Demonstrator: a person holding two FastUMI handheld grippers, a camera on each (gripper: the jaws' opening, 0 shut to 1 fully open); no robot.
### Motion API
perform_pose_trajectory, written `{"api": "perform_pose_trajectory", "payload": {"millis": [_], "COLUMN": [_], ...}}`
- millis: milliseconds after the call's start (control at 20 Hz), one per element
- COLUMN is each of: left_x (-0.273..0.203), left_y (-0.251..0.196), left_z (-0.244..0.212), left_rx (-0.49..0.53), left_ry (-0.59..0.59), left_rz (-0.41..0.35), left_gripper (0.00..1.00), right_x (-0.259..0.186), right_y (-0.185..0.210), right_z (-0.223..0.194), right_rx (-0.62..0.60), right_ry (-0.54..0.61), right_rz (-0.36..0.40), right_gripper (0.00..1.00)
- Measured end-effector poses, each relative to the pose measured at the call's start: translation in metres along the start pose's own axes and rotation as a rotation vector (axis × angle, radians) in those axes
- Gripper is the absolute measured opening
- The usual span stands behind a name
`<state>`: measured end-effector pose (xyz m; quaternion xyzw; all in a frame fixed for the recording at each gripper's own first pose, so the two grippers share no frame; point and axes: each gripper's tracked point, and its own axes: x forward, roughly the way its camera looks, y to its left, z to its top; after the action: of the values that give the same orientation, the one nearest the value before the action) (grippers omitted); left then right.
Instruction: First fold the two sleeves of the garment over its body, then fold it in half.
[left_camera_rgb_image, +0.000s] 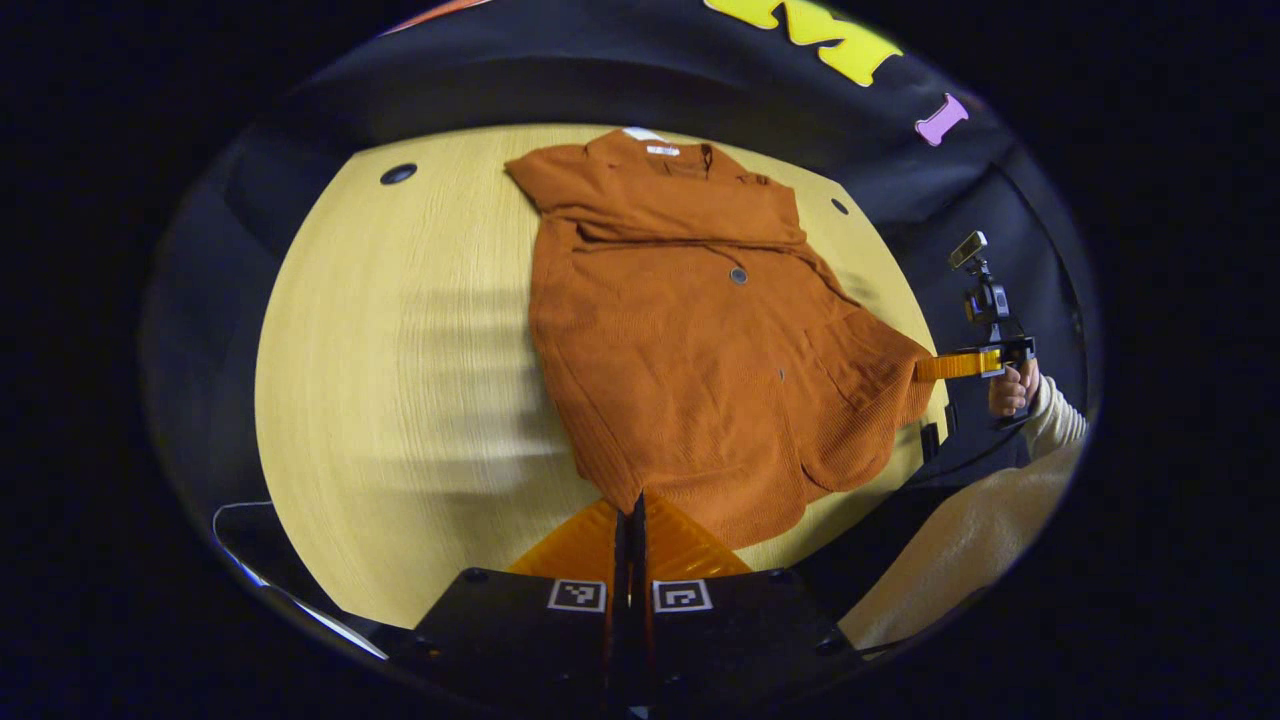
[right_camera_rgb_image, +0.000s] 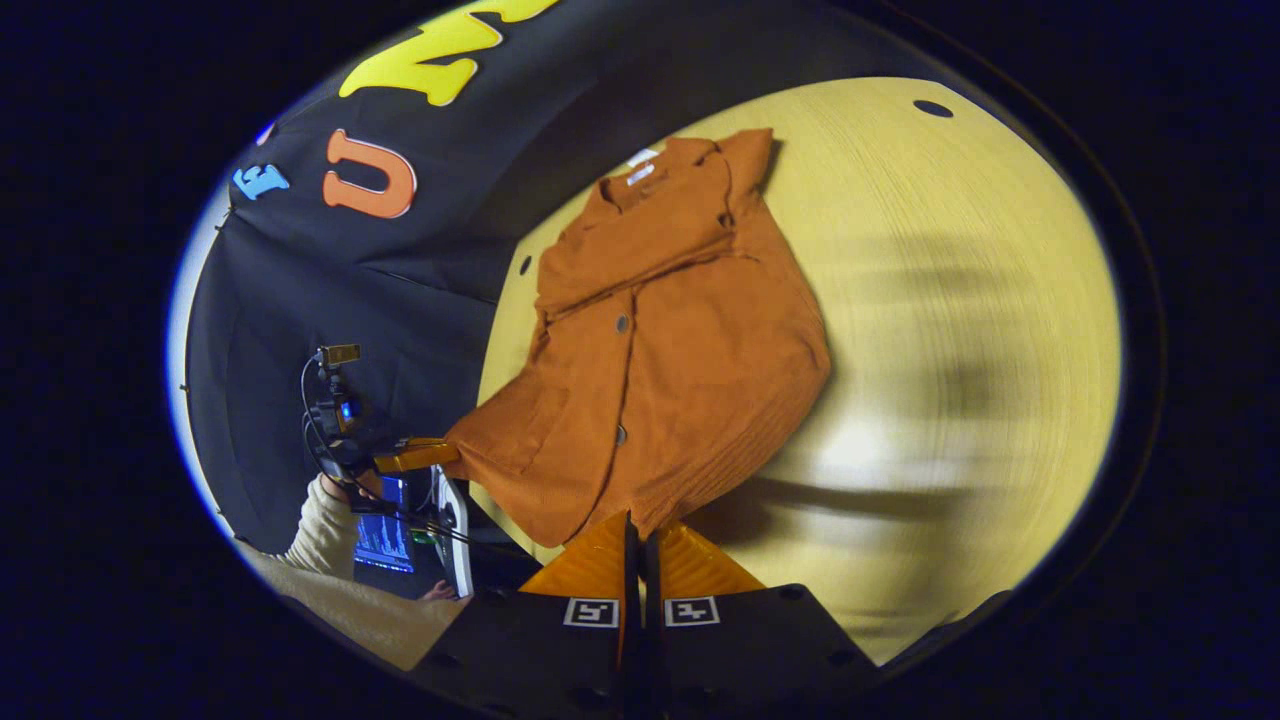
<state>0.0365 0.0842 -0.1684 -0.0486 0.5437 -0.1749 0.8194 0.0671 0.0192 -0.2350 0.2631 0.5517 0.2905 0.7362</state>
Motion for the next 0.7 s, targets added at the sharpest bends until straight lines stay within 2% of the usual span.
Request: {"api": "perform_pose_trajectory", "payload": {"millis": [150,250,500,700], "left_x": [-0.011,-0.017,-0.016,-0.005], "left_y": [0.008,0.007,0.015,0.036], "left_z": [0.038,0.069,0.147,0.209], "left_rx": [-0.052,-0.044,-0.041,-0.126], "left_ry": [-0.061,-0.107,-0.232,-0.338], "left_rz": [0.032,0.025,0.012,-0.002], "left_gripper": [0.03,0.03,0.03,0.03], "right_x": [-0.005,-0.007,-0.014,-0.014], "right_y": [0.024,0.038,0.059,0.065], "right_z": [0.031,0.054,0.125,0.185], "right_rx": [0.002,0.019,0.028,0.051], "right_ry": [-0.034,-0.065,-0.160,-0.234], "right_rz": [0.042,0.063,0.060,0.055], "right_gripper": [0.02,0.02,0.02,0.02]}}
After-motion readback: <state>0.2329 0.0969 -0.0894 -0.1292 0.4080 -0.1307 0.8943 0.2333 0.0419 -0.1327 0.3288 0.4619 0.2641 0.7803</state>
